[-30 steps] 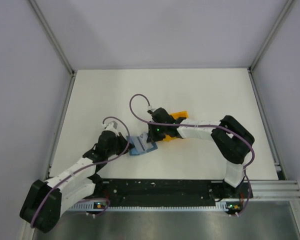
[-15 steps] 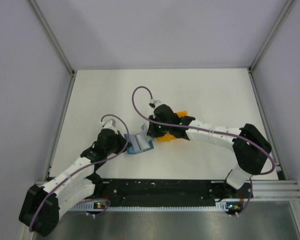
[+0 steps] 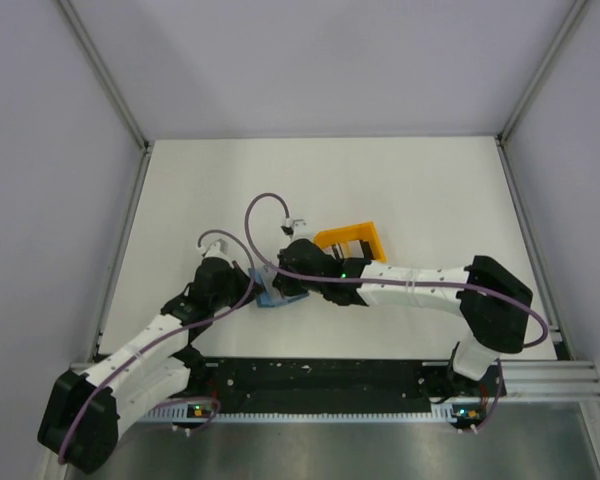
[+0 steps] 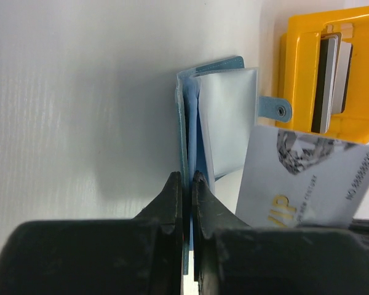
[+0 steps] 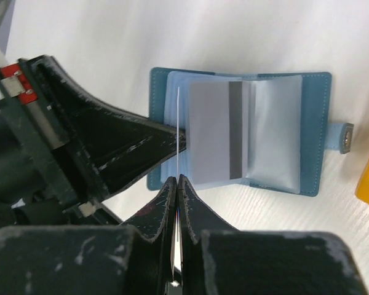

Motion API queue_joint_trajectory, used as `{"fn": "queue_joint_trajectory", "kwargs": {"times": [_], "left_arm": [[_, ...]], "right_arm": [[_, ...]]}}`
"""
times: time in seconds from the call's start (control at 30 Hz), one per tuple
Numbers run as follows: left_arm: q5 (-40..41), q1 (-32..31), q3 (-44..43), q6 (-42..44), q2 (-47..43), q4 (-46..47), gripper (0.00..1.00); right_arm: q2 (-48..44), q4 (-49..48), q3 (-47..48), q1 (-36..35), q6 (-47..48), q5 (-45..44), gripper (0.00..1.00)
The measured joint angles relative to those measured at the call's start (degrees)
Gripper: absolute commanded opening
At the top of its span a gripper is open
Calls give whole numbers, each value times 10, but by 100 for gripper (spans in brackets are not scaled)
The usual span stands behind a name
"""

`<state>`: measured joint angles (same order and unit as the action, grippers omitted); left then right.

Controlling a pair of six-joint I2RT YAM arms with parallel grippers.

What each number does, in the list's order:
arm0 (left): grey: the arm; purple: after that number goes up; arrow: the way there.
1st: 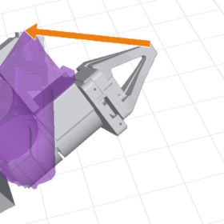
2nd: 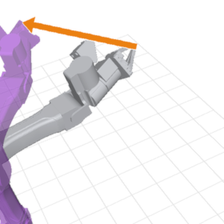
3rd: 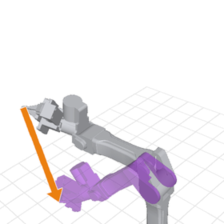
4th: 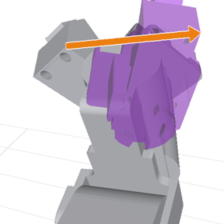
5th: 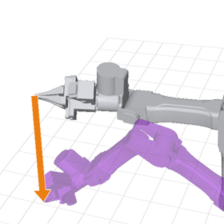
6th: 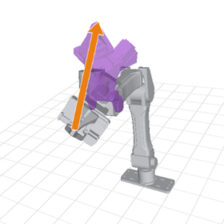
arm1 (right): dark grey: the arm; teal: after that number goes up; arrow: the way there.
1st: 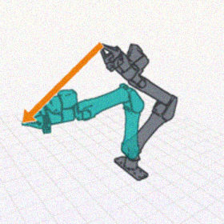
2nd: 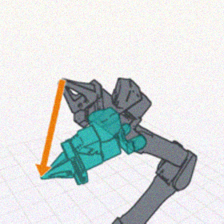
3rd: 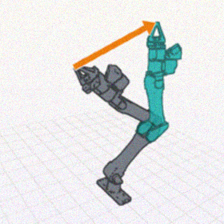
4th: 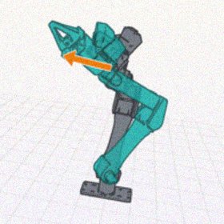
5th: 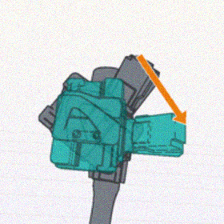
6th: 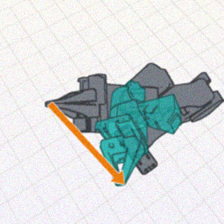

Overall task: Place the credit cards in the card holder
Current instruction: Insert the credit card into the card holder.

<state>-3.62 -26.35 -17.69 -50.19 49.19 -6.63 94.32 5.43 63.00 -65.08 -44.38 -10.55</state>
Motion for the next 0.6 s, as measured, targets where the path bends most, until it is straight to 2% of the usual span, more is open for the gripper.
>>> {"fn": "queue_joint_trajectory", "kwargs": {"times": [0.6], "left_arm": [[7,0,0,-43,-11,-11,0]], "right_arm": [[24,-26,0,-16,6,-43,0]]}}
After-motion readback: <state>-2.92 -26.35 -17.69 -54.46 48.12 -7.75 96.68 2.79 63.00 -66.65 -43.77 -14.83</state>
